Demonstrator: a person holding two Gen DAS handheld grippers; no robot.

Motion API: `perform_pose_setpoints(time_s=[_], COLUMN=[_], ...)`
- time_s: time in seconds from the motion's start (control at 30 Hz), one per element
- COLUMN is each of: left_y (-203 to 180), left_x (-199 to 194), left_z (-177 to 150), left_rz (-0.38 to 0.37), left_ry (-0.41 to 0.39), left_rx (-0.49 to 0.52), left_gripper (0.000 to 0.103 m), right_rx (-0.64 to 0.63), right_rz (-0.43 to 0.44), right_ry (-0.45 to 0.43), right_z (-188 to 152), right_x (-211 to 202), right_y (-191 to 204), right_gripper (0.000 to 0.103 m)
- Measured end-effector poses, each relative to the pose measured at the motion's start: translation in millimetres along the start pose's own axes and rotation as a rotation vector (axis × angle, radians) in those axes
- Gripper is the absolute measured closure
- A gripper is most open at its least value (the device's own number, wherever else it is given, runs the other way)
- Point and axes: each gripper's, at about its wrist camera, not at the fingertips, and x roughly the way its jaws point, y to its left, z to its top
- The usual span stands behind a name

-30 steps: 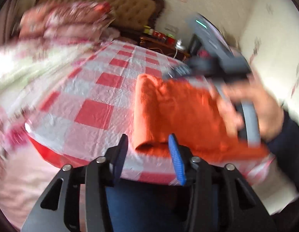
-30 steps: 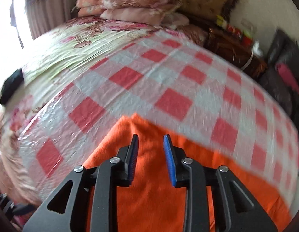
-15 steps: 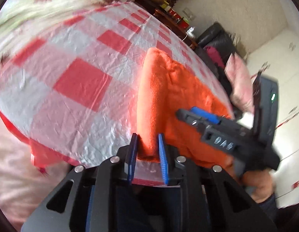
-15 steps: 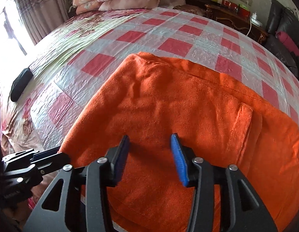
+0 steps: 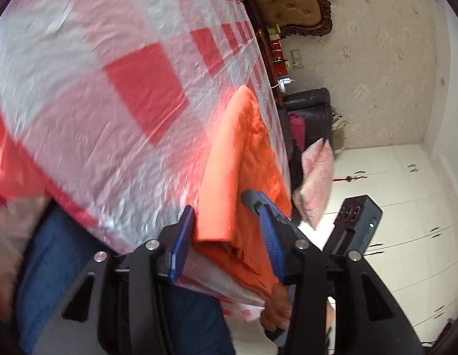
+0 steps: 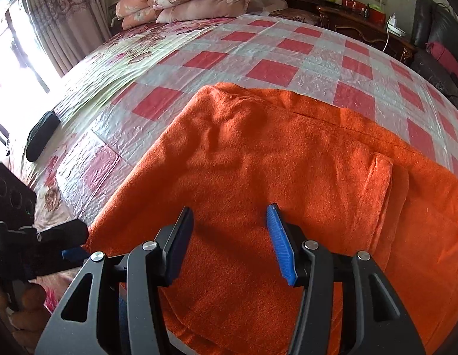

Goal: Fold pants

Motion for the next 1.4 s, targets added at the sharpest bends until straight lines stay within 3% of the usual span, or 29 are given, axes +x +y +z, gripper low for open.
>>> perform_pose_setpoints(time_s=[0.07, 0.13, 0.3, 0.57, 0.73, 0.9, 1.1, 1.3, 1.33, 1.37, 1.4], left_y=[-4.9, -8.3, -31.4, -77.3, -107.9, -142.1, -175.2, -195.1, -198.4, -200.1, -203.2], left_x=[5.2, 11.9, 24.3, 29.7, 42.9, 53.6, 82.5, 113.6, 118.9, 121.8, 125.3], left_z=[6.8, 8.4, -2.3, -20.4, -48.2, -81.4, -124.5, -173.2, -181.5, -187.0, -193.2], left_rz=[-0.005, 0.043, 0.183, 0.411, 0.611, 0.729, 0.815, 0.826, 0.814, 0.801, 0.784], left_ry=[0.007, 0.011, 0.022, -0.057, -0.121, -0.192, -0.246, -0.261, -0.254, -0.249, -0.245], left_rx=[0.007, 0.014, 0.148, 0.425, 0.696, 0.967, 1.282, 1.576, 1.616, 1.641, 1.664], left_gripper=[0.058, 0.059, 0.093, 0.094, 0.094, 0.094, 0.094, 0.094, 0.094, 0.094, 0.094], right_rx=[0.003, 0.007, 0.01, 0.027, 0.217, 0.23, 0.123, 0.045, 0.051, 0.064, 0.09], right_rz=[0.003, 0.005, 0.0, 0.006, 0.17, 0.225, 0.293, 0.224, 0.2, 0.172, 0.157], right_ry=[0.0, 0.003, 0.007, 0.023, 0.068, 0.082, 0.13, 0.183, 0.164, 0.15, 0.138], right_z=[0.1, 0.5, 1.3, 3.4, 15.5, 49.4, 86.1, 87.7, 83.2, 79.7, 74.6], right_x=[0.1, 0.6, 0.7, 1.2, -8.9, -31.8, -45.0, -40.0, -44.0, -46.6, -51.6], right_y=[-0.3, -0.4, 0.3, 0.1, -31.2, -38.0, -16.3, -32.0, -41.2, -51.8, -65.7], right_gripper=[0.052, 0.052, 0.052, 0.047, 0.034, 0.024, 0.02, 0.021, 0.025, 0.042, 0.048])
